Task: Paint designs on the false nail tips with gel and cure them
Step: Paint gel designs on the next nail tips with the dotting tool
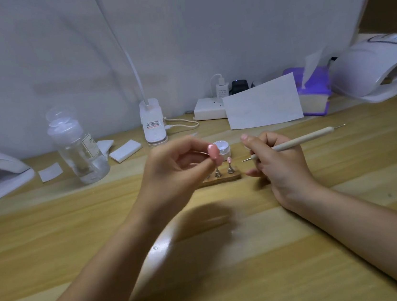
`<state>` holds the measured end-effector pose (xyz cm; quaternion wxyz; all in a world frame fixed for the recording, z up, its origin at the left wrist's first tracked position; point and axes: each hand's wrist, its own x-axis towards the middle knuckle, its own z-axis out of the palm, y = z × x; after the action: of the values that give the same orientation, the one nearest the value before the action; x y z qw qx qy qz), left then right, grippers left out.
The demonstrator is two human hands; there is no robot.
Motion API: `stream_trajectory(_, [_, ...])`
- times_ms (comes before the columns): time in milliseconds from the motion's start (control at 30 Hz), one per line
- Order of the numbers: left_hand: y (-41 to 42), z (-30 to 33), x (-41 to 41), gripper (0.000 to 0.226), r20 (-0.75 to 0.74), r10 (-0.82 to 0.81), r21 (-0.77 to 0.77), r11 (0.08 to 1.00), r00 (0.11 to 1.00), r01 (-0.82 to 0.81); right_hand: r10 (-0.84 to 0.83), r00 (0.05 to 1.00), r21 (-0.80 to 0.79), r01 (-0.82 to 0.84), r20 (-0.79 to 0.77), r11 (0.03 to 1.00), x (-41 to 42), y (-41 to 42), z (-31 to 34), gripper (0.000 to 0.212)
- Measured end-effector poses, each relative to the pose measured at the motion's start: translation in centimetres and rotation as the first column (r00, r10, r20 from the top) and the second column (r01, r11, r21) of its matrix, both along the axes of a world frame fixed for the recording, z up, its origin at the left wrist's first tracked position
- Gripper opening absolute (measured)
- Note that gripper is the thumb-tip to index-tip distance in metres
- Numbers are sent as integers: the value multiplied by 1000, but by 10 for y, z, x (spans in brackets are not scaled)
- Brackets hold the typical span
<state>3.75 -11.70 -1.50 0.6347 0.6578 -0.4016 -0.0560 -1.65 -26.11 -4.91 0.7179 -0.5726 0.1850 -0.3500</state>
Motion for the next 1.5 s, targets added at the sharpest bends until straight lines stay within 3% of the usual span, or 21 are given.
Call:
stream_trajectory(167, [-12,-23,-14,8,-143,-74,-18,997,987,72,-7,1000,-2,7,18,1000,0,-2,-2,44])
stream_trajectory(300, [-14,-31,-11,21,-100,-83,85,992,991,92,-10,999,10,10,31,1000,2,-3,-4,40])
stream_trajectory(733, [-16,-38,-8,19,-28,-43,177,983,999,47,0,1000,-34,1,31,999,-1,-1,2,32])
stream_trajectory(933, [-16,-39,-6,24,-5,-26,201,979,1000,27,-60,998,-273,61,12,960,13,-17,18,39])
stream_trajectory(1267, [-17,-43,-4,21,-37,-29,179,983,999,35,-155,913,-668,-152,-377,728,66,-31,33,38])
stream_trajectory(1500, [-19,-43,-4,13,-51,-23,169,985,998,31,-183,847,-718,-286,-499,634,73,-29,31,28])
